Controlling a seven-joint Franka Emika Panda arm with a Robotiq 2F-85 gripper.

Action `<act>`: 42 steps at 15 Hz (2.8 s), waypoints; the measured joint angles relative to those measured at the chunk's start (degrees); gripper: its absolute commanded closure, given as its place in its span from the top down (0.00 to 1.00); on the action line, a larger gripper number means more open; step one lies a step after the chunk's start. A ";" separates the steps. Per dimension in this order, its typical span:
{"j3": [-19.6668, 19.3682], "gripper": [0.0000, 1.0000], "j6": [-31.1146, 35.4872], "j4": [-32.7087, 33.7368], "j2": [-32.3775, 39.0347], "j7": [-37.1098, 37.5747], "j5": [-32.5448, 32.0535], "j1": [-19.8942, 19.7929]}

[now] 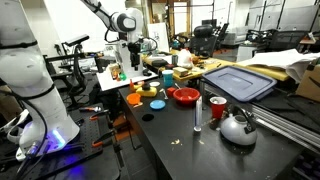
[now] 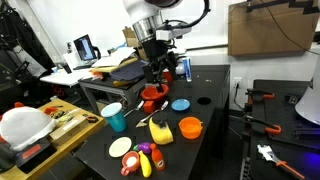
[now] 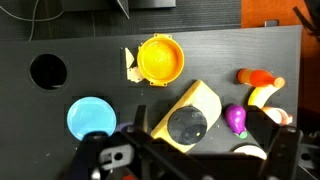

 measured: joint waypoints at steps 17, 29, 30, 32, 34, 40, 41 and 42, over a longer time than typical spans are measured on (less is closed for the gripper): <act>-1.02 1.00 11.05 4.78 14.02 13.53 0.59 2.58; -5.60 1.00 15.72 8.40 22.50 14.22 -1.55 5.38; -5.86 1.00 15.90 8.66 22.96 14.22 -1.60 5.56; -6.35 1.00 16.21 9.03 23.64 14.22 -1.63 6.00; -6.75 1.00 16.55 9.33 24.14 14.22 -1.64 6.49; -7.10 0.52 17.22 9.73 24.67 14.23 -1.67 7.33; -7.14 0.52 17.23 9.74 24.68 14.23 -1.69 7.33; -7.16 0.52 17.25 9.74 24.68 14.23 -1.76 7.34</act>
